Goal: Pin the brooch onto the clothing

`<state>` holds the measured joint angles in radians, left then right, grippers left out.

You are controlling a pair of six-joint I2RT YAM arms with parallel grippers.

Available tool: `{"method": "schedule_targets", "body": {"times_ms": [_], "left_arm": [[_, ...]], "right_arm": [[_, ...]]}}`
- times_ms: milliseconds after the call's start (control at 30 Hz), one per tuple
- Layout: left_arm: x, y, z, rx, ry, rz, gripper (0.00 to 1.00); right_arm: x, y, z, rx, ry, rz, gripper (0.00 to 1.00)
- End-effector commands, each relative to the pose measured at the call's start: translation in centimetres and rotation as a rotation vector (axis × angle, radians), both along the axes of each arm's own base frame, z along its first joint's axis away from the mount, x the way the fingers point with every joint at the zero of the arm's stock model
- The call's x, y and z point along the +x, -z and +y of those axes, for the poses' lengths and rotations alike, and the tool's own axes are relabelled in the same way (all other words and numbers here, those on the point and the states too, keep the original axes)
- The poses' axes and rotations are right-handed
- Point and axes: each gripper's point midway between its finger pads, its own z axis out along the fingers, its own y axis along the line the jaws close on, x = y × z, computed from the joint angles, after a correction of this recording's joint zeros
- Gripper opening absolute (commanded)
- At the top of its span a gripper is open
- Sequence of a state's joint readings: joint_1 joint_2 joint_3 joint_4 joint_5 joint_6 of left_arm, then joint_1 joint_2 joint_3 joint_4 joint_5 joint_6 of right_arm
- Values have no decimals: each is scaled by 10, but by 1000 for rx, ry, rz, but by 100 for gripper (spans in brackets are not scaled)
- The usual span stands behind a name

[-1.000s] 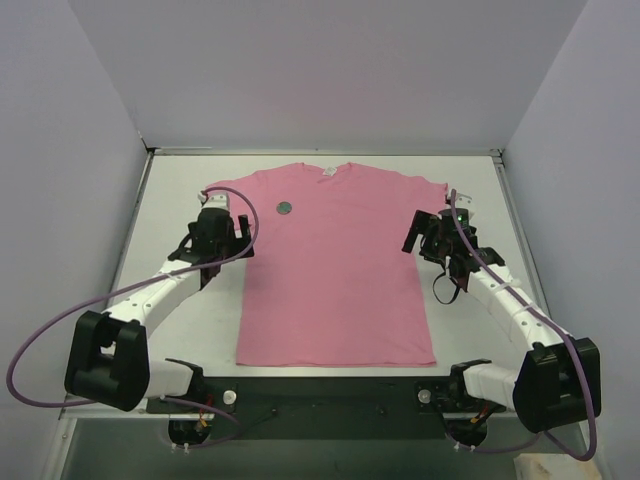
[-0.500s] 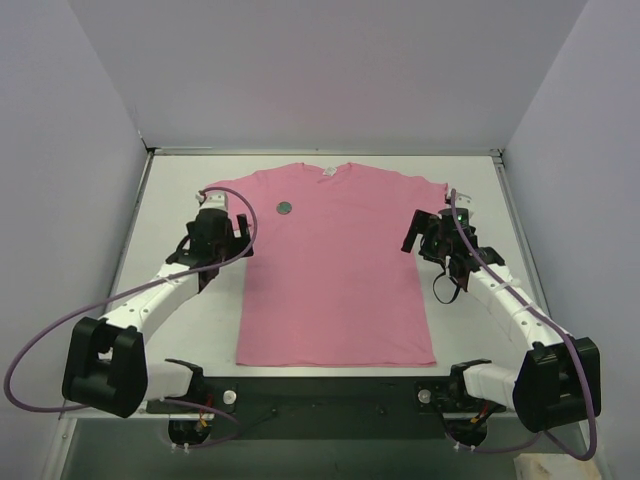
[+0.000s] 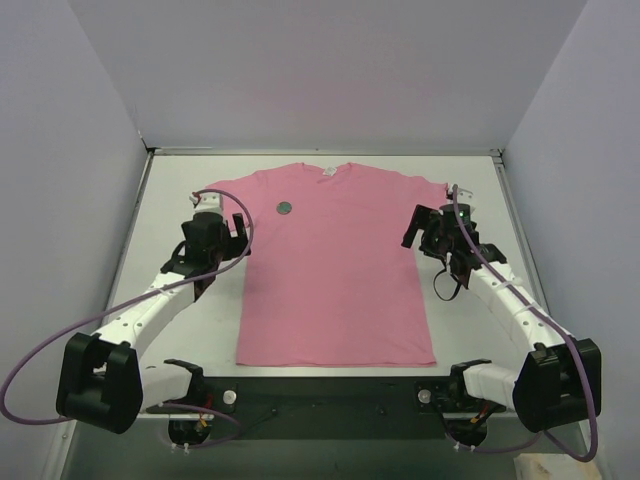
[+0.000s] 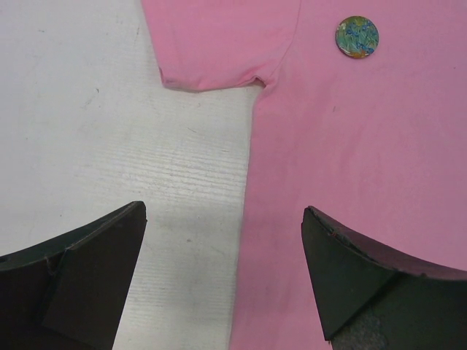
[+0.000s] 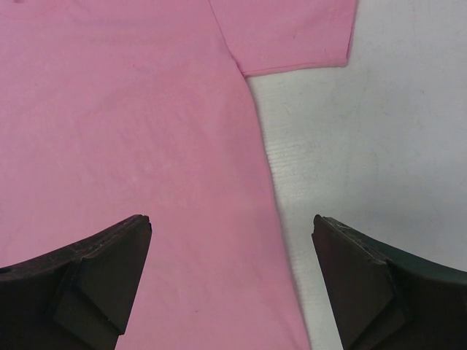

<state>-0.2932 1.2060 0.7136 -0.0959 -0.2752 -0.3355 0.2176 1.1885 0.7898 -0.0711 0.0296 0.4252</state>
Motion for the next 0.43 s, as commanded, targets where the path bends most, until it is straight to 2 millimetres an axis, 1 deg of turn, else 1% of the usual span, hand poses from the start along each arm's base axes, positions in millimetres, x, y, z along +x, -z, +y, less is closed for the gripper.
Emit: {"method": "schedule_targets", "body": {"times_ms": [0, 200, 367, 400], "left_arm": [[8, -21, 1, -10, -11, -90, 97], [4, -26, 2, -11, -5, -109, 97], [3, -25, 1, -6, 6, -115, 97], [4, -26, 2, -4, 1, -118, 97]], "right_arm": [[8, -24, 3, 4, -3, -52, 100], [12, -43, 1, 13, 13, -99, 100], [15, -45, 1, 14, 18, -121, 100], [14, -42, 0, 12, 19, -118, 100]]}}
